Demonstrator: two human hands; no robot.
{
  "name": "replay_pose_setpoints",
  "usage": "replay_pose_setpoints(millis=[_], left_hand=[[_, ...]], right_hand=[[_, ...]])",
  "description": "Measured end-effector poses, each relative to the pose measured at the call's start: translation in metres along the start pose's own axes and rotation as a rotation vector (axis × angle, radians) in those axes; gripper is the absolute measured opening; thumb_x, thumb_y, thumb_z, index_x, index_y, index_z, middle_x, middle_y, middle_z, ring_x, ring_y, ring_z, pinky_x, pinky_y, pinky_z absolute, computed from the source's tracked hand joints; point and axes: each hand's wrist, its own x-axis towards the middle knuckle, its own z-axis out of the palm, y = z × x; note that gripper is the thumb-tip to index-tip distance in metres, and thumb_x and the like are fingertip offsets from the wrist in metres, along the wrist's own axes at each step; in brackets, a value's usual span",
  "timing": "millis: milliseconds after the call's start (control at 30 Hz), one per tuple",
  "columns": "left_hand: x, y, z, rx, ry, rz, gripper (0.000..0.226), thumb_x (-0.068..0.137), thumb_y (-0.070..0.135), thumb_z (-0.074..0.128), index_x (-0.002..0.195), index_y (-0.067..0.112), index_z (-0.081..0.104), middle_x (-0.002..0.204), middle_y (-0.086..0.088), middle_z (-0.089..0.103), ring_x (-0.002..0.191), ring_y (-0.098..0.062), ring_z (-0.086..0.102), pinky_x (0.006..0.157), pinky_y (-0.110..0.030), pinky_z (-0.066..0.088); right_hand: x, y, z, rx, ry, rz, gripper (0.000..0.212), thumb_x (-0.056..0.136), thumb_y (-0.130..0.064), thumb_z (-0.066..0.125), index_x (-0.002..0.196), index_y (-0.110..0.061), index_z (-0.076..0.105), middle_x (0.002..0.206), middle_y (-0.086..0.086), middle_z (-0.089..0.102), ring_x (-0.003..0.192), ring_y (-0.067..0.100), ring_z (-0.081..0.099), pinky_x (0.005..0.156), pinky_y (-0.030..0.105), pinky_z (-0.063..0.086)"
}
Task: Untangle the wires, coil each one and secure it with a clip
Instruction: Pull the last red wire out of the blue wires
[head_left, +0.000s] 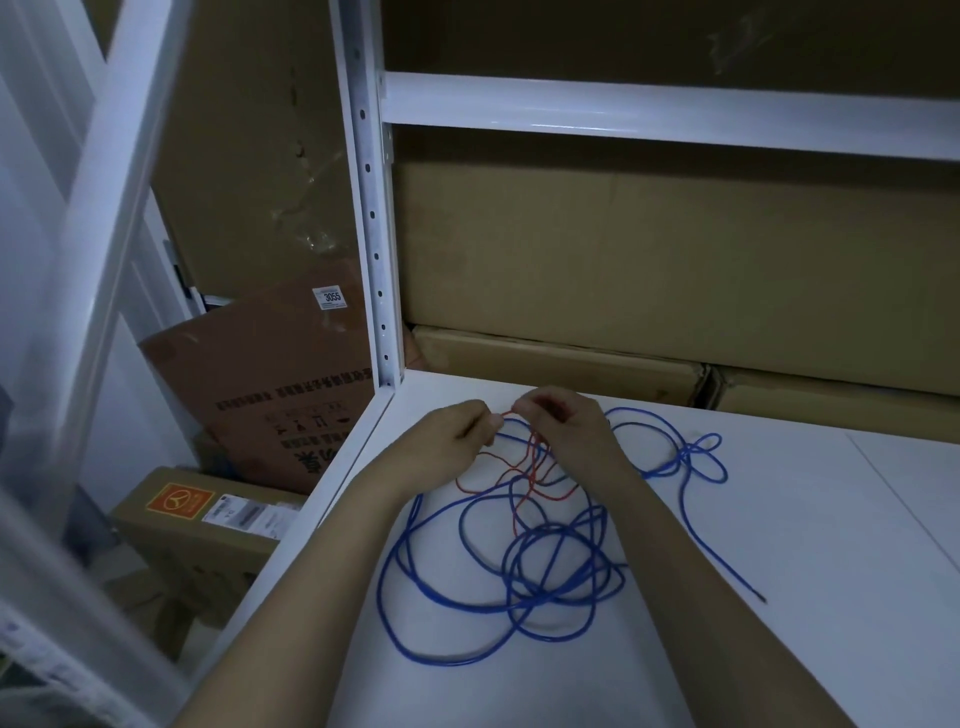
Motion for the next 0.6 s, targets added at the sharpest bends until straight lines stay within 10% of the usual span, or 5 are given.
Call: replay_pose_setpoints(millis=[267, 400, 600], left_hand=[[0.0, 0.01, -0.004, -0.831, 0.086, -0.058, 0.042, 0.104, 0.023, 0.036, 0.064, 0.011, 0.041, 0.046, 0.005, 0.033, 0.043, -0.006, 0.027, 0.045, -0.015, 0.027], [0.005, 0.019, -0.004, -1.274, 0.223, -0.049, 0.029, 0.104, 0.012, 0.033, 0.092, 0.002, 0.057, 0.059, -0.002, 0.064, 0.047, -0.004, 0.047, 0.053, -0.013, 0.042], [0.02, 0.011, 0.003, -1.053, 0.503, 0.04, 0.032, 0.105, 0.006, 0.026, 0.131, -0.009, 0.037, 0.119, -0.009, 0.063, 0.088, -0.003, 0.068, 0.079, -0.015, 0.05]], right_hand=[[-0.005, 0.007, 0.006, -0.092, -0.052, -0.101, 0.011, 0.095, -0.017, 0.057, 0.093, -0.011, 0.066, 0.086, 0.004, 0.065, 0.076, 0.012, 0.055, 0.067, 0.009, 0.041], [-0.009, 0.011, 0.016, -0.04, -0.167, -0.052, 0.013, 0.097, -0.016, 0.054, 0.101, -0.012, 0.065, 0.091, 0.003, 0.066, 0.074, -0.001, 0.057, 0.07, 0.009, 0.043], [-0.015, 0.012, 0.02, -0.23, -0.248, -0.079, 0.016, 0.097, -0.024, 0.054, 0.102, -0.015, 0.066, 0.095, -0.001, 0.063, 0.082, 0.009, 0.056, 0.075, 0.02, 0.045]])
